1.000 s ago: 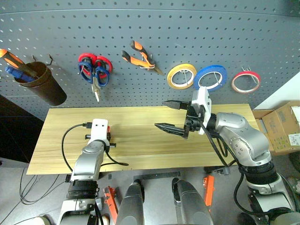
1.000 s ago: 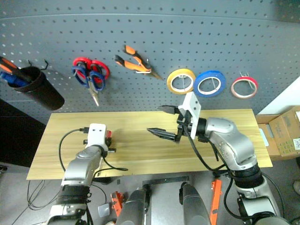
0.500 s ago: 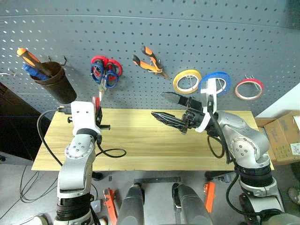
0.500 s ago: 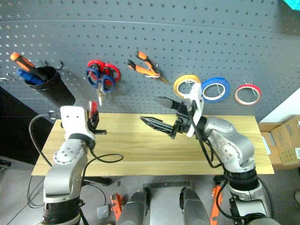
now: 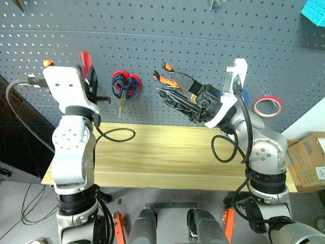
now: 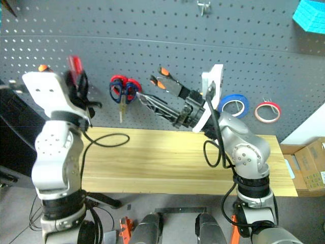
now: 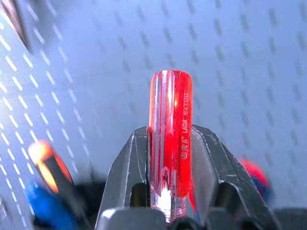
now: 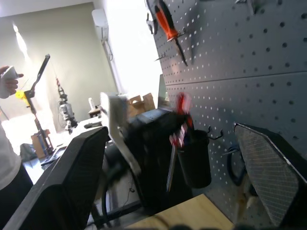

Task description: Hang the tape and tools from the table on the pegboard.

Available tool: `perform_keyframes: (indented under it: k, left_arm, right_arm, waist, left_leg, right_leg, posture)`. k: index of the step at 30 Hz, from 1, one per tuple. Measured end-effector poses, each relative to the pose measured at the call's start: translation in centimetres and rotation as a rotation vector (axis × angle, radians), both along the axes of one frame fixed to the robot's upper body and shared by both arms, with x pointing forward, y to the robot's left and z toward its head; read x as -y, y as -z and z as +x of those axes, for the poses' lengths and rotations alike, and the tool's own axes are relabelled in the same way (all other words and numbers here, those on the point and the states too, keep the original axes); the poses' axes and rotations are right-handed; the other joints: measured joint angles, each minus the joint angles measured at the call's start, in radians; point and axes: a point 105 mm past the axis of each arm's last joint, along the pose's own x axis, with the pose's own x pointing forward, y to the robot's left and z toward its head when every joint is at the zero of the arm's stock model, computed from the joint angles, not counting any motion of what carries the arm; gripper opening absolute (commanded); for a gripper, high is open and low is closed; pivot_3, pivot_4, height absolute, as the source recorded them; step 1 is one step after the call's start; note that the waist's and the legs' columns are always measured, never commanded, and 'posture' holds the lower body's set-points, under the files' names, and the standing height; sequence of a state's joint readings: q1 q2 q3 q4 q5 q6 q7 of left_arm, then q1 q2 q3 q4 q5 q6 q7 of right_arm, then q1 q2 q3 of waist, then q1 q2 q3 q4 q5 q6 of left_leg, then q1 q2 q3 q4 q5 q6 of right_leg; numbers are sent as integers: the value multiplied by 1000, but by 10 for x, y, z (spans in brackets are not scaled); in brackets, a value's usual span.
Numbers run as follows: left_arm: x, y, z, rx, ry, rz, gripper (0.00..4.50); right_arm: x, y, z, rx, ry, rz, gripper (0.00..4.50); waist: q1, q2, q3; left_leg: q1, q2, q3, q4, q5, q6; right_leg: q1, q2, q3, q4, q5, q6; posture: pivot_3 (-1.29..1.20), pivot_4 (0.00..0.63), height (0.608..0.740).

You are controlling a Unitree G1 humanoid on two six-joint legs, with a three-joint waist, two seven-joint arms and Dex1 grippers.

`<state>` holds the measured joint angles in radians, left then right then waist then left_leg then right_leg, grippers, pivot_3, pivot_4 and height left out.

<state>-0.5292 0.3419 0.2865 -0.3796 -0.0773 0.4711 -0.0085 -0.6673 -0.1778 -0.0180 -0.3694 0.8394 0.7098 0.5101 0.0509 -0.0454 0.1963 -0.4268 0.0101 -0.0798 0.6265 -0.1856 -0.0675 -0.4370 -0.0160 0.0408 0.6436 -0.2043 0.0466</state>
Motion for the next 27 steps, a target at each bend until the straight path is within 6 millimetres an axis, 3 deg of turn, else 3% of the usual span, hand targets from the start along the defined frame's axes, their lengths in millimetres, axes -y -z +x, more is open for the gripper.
perform_keyframes:
  k: [7,14,18,27]
  left_arm:
    - [-14,-18,33,32,5,-79,814]
    - [-36,-41,68,78,-6,-175,814]
    - [-47,-54,71,130,-31,-166,814]
    - [-74,-42,77,118,-97,-171,814]
  right_arm:
    - [0,-4,17,41,81,18,4500]
    - [-9,-8,30,75,122,33,4500]
    - [-9,-8,32,87,138,34,4500]
    - [-6,-4,34,78,158,26,4500]
  waist:
    - [1,-1,-12]
    - [-1,-1,-24]
    - [-2,-1,-26]
    - [-6,-2,-29]
  left_leg:
    - [11,1,0,0,0,0]
    - [12,2,0,0,0,0]
    - [12,1,0,-1,0,0]
    - [12,2,0,1,0,0]
  right_leg:
    - [12,2,0,-1,0,0]
    - [12,3,1,0,1,0]
    - [12,3,1,0,4,-5]
    - [12,3,1,1,4,-5]
  posture:
    - [176,42,740]
    - [149,33,740]
    - [140,34,740]
    - [126,38,740]
